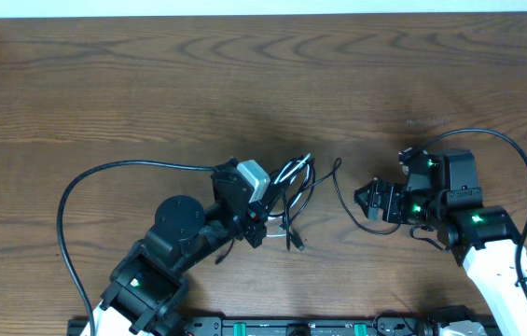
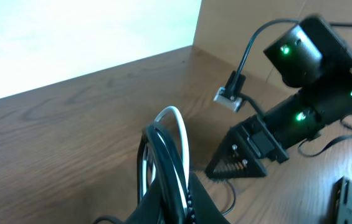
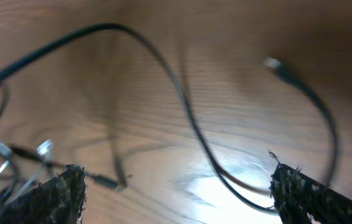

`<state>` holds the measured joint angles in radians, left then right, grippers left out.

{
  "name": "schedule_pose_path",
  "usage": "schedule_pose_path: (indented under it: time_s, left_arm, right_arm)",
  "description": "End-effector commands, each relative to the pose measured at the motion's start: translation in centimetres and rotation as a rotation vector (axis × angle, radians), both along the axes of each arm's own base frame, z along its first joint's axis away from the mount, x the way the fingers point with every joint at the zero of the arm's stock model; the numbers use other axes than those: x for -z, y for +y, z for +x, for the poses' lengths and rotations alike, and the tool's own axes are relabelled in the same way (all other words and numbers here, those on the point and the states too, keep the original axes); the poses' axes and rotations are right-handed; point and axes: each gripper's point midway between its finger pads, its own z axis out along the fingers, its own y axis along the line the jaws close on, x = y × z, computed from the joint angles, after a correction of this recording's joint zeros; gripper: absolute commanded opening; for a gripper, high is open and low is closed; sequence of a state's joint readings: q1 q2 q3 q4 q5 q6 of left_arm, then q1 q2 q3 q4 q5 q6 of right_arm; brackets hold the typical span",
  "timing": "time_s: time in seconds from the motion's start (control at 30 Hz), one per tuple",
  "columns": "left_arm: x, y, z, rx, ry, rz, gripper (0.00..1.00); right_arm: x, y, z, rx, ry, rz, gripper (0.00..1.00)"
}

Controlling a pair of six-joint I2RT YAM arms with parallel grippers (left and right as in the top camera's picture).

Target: Untangle cables

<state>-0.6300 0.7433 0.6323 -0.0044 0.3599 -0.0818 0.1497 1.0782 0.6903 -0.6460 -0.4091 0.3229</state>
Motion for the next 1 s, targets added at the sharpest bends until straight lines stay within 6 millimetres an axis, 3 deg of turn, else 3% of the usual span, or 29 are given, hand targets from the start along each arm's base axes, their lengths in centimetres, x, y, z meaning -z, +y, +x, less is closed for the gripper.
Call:
schedule_pose_path:
  time_s: [0.0,0.17,0.33,0.4,0.53,0.67,0.97]
  left_arm:
    - [-2.0,0.2,0.0,-0.018,0.016,-0.085,0.08]
    - [-2.5,0.0,-0.1,-0.018,0.049,-0.135,0.08]
    - [-3.3,-1.1,-1.7,0.103,0.040,-0.160,0.08]
    - [-3.4,-1.3,-2.0,0.123,0.039,-0.162,0.08]
    - [-3.4,-1.3,-2.1,0.126,0.040,-0.162,0.08]
    - [-3.4,-1.4,-2.1,0.130,0.041,-0.163,0.08]
    - [-3.4,-1.4,-2.2,0.132,0.041,-0.163,0.08]
  right_arm:
    - [-1.6,2.2,-0.4,-0.167,-0.069,0.090,0.92]
    - [-2.4,3.6,-0.9,-0.269,-0.116,0.130,0.92]
    - [-2.8,4.6,-0.7,-0.310,-0.157,0.131,0.92]
    - [-3.1,4.7,-0.5,-0.314,-0.175,0.132,0.88]
    - [-3.1,4.5,0.1,-0.302,-0.196,0.111,0.85]
    - [-2.3,3.0,1.1,-0.259,-0.221,0.001,0.87]
    - [-2.7,3.0,1.7,-0.570,-0.469,-0.193,0.87]
